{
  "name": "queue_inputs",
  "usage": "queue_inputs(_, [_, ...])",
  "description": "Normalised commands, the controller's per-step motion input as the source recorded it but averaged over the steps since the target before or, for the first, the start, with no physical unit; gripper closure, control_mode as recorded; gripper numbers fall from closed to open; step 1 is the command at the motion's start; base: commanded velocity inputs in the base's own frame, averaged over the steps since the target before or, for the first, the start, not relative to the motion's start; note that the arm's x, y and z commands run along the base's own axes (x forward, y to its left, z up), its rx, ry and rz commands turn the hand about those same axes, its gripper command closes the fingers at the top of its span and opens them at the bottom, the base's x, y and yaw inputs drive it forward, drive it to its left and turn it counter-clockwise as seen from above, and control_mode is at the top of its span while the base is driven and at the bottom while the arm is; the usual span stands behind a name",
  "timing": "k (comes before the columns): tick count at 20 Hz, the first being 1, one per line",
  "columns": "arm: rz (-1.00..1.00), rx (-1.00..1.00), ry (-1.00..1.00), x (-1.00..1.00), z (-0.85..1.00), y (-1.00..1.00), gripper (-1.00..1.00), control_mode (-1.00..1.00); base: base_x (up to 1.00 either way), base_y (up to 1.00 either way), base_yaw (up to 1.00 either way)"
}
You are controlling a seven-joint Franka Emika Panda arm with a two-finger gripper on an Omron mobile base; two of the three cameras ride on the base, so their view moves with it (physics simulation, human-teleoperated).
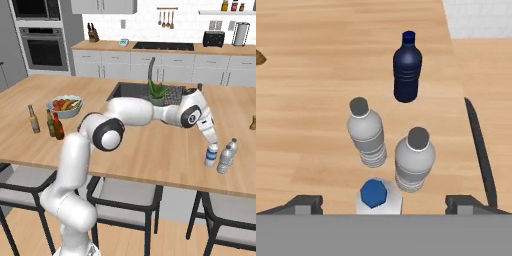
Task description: Move the plastic bottles in the middle to the plastics group, and the glass bottles in the middle to the glass group.
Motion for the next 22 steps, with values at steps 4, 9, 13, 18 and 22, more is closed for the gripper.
queue_inputs(4, [0.12, 0.02, -0.01, -0.67, 0.51, 0.05, -1.00, -1.00, 0.00, 0.00, 0.00])
queue_inputs(9, [0.31, 0.00, 0.00, -0.92, 0.01, 0.59, -1.00, -1.00, 0.00, 0.00, 0.00])
queue_inputs(13, [0.44, -0.10, 0.01, -0.46, 0.06, 1.00, -1.00, -1.00, 0.00, 0.00, 0.00])
queue_inputs(18, [0.43, -0.09, 0.00, -0.40, 0.00, 0.97, -1.00, -1.00, 0.00, 0.00, 0.00])
queue_inputs(22, [0.22, 0.00, 0.01, -0.24, 0.00, 0.73, -1.00, -1.00, 0.00, 0.00, 0.00])
